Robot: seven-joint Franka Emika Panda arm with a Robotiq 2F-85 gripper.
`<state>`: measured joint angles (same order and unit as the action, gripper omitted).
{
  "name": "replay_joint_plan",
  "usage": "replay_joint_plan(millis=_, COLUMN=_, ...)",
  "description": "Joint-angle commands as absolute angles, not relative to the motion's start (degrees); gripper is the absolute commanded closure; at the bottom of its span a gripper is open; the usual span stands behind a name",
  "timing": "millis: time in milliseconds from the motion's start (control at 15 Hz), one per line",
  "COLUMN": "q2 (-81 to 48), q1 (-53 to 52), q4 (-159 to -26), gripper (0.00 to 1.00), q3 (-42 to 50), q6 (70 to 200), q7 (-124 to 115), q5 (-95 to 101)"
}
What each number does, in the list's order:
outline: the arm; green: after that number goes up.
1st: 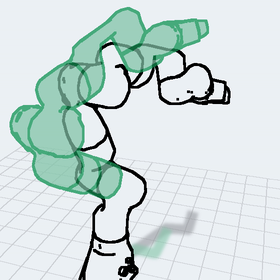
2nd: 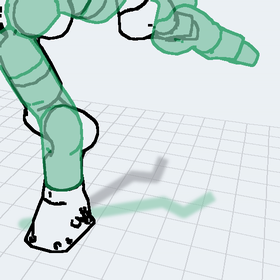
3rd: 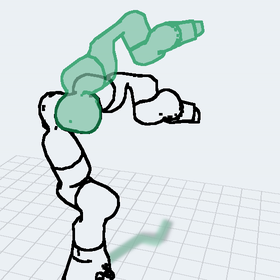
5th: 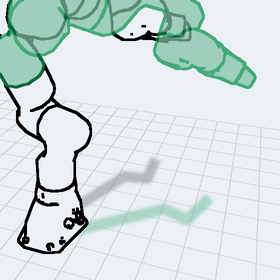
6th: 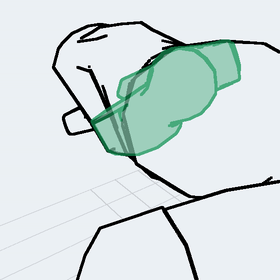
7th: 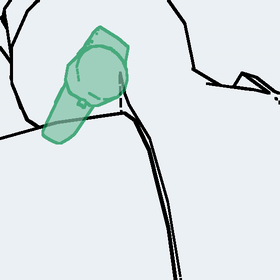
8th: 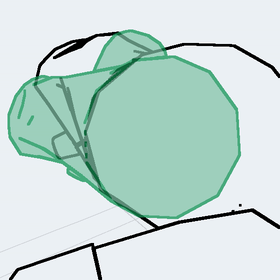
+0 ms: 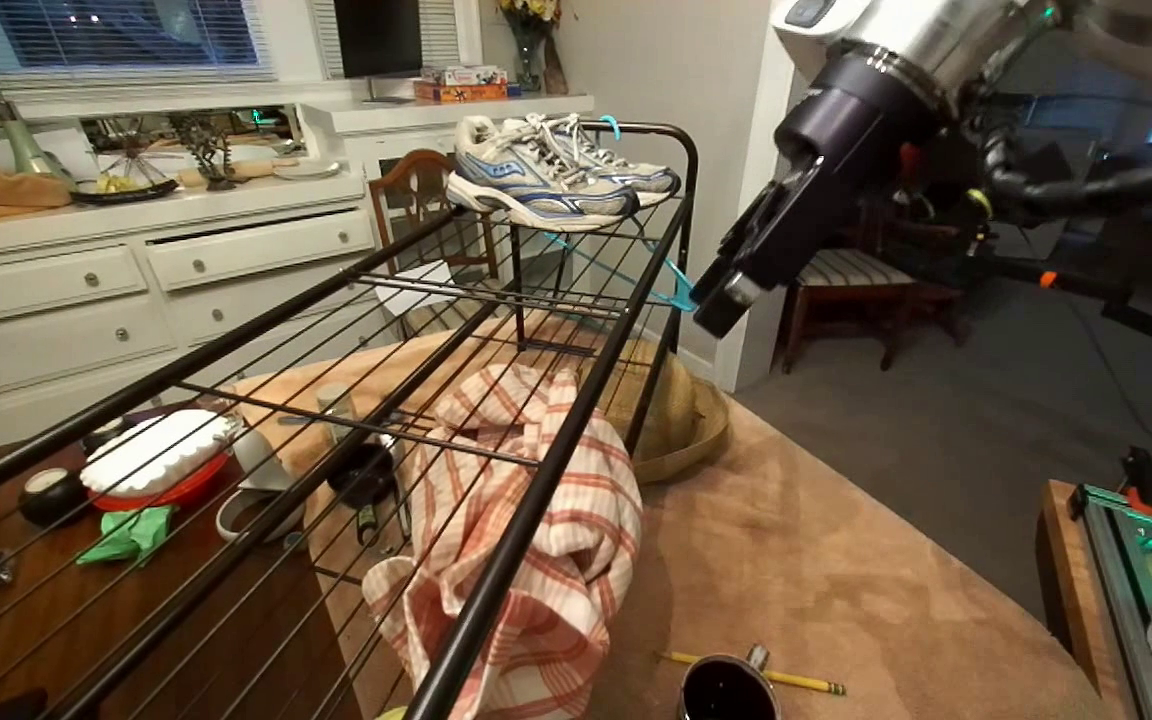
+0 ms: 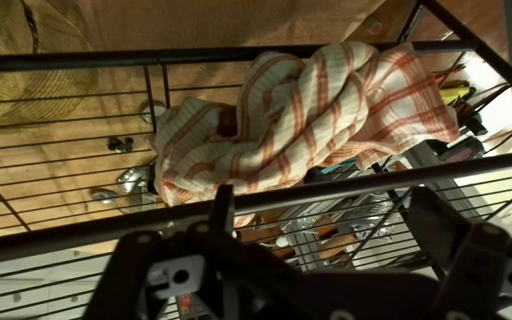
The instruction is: Fold the cloth, then move it to the bottom rack
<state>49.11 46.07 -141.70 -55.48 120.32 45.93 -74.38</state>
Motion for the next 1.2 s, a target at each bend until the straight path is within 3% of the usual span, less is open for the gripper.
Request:
replay_joint_plan(millis=0, q2=44.4, q1=40.5, q4=-137.9, gripper=0.0, q3=-46.1, q6=116.0, q7=33.2, q5=-58.9)
replay_joint_plan(millis=200, q2=41.2, q1=34.2, q4=-133.5, gripper=0.0, q3=-37.8, q6=113.6, q7=20.7, q5=-45.7)
replay_joint_plan(millis=267, q2=44.9, q1=40.4, q4=-131.2, gripper=0.0, q3=-40.1, q6=107.1, q7=19.6, q5=-47.3)
replay_joint_plan(millis=400, q2=43.5, q1=40.3, q4=-127.6, gripper=0.0, q3=-37.9, q6=103.2, q7=13.7, q5=-43.4)
replay_joint_plan(millis=467, q2=38.1, q1=31.0, q4=-127.0, gripper=0.0, q3=-32.2, q6=107.2, q7=7.4, q5=-35.1)
replay_joint_plan(millis=733, q2=33.6, q1=18.9, q4=-123.1, gripper=0.0, q3=-22.3, q6=103.7, q7=0.9, q5=-19.4)
replay_joint_plan(millis=800, q2=34.9, q1=15.6, q4=-126.3, gripper=0.0, q3=-20.7, q6=108.7, q7=-0.2, q5=-19.2)
replay_joint_plan(millis=1133, q2=32.3, q1=11.0, q4=-124.6, gripper=0.0, q3=-16.5, q6=107.1, q7=-1.1, q5=-16.4)
